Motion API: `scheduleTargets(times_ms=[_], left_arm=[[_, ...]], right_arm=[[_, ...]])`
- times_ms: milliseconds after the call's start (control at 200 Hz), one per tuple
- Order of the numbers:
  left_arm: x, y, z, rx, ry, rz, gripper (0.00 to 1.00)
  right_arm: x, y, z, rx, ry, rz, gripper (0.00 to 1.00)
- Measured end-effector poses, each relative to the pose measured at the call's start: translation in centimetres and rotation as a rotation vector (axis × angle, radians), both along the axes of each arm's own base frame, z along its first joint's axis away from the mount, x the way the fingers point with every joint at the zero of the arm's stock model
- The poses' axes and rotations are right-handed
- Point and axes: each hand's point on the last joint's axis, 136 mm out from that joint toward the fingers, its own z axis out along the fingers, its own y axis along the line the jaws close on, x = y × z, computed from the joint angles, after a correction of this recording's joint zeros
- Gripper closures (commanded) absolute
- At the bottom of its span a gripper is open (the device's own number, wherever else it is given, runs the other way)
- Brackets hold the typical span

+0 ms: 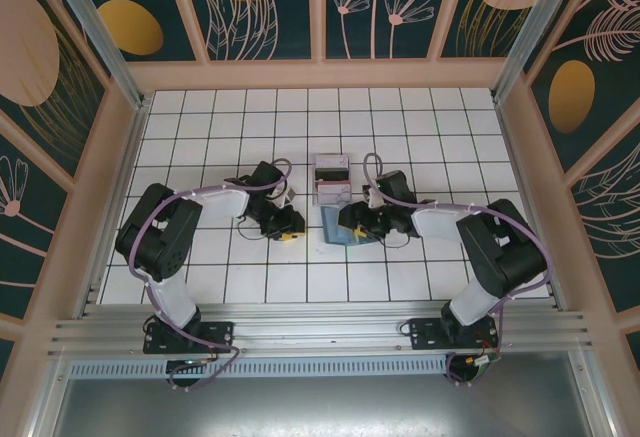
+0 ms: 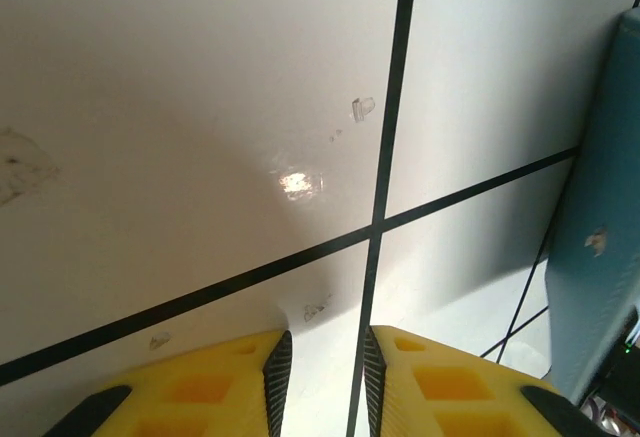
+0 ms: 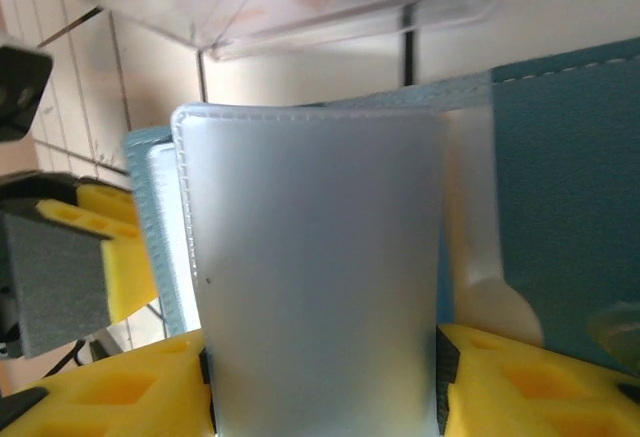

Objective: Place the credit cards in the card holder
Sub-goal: Flip over the card slot in the card holder.

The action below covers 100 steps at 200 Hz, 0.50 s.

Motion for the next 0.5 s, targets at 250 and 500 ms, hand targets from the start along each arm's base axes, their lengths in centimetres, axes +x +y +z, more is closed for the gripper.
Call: scheduleTargets(times_ms=[250, 500], left_arm=[[1.5, -0.7, 1.9, -0.008, -0.082, 0.008, 0.54], [4.3, -3.2, 7.9, -0.208, -0.239, 0.087, 0.46]], right_arm=[[-0.1, -0.5, -0.6, -0.024, 0.005, -0.010, 0.61], [-0.2, -0.6, -0.8, -0.026, 0.010, -0.010, 0.63]])
